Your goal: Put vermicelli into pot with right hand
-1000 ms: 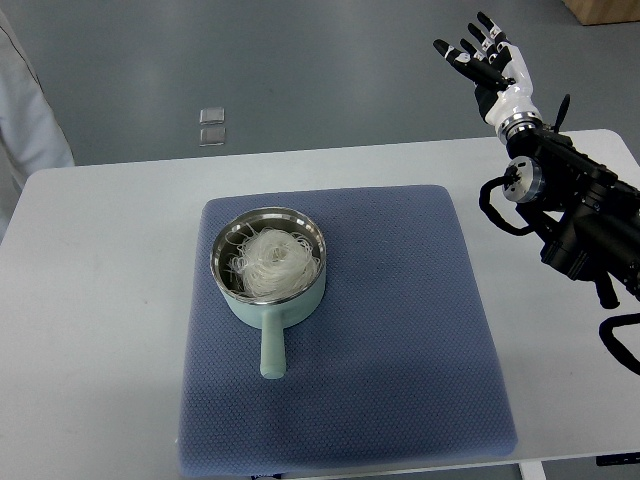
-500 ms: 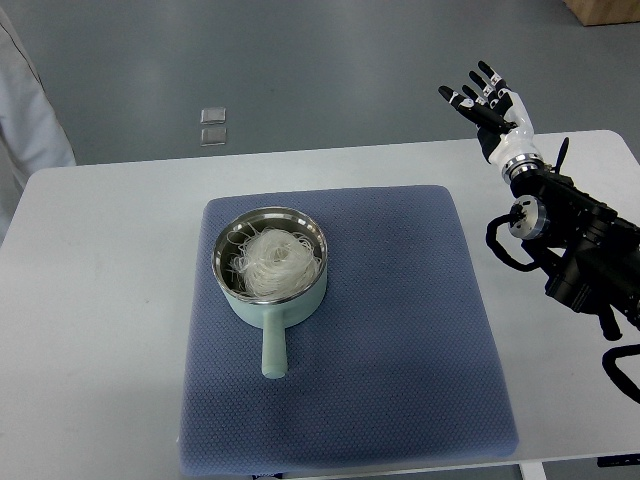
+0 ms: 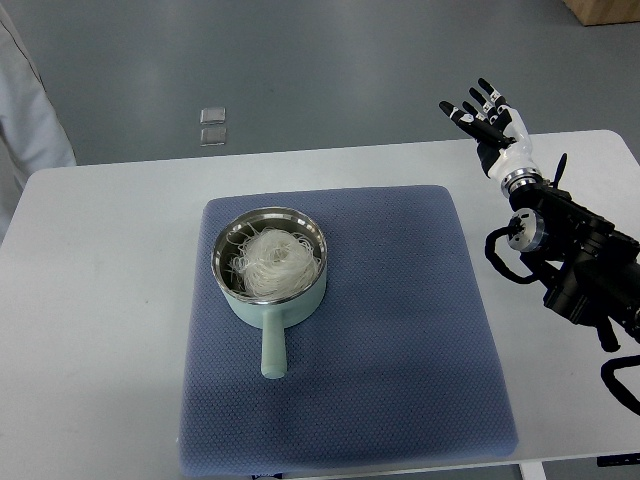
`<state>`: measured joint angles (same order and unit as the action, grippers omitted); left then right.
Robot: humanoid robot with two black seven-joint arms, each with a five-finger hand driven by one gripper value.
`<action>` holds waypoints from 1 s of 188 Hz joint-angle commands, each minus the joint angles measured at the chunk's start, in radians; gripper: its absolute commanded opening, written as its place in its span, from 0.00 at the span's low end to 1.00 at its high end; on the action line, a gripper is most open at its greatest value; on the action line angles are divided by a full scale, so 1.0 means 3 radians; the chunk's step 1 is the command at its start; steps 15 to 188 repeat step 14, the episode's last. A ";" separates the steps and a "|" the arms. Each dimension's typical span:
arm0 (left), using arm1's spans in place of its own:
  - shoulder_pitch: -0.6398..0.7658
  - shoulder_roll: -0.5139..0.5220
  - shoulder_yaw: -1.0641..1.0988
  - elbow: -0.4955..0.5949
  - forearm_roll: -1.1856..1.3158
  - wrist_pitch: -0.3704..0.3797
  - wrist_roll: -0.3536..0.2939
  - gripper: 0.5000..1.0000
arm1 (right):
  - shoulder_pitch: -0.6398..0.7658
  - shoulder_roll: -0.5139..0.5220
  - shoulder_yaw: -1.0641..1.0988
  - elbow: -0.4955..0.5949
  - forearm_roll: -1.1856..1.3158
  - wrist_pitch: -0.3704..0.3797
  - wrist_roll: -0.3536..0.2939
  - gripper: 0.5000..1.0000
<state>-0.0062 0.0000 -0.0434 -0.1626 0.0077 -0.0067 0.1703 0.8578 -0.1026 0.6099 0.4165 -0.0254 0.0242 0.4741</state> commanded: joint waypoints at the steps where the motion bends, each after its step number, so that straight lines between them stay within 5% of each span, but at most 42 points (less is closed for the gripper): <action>1: 0.0000 0.0000 0.0001 0.0000 0.0000 -0.0003 0.0000 1.00 | -0.0021 0.0040 0.0002 0.0002 0.0008 0.0001 0.0005 0.86; 188: 0.0000 0.0000 -0.0004 0.0000 0.0000 -0.0003 0.0000 1.00 | -0.0026 0.0040 0.0002 0.0002 0.0008 -0.0009 0.0071 0.86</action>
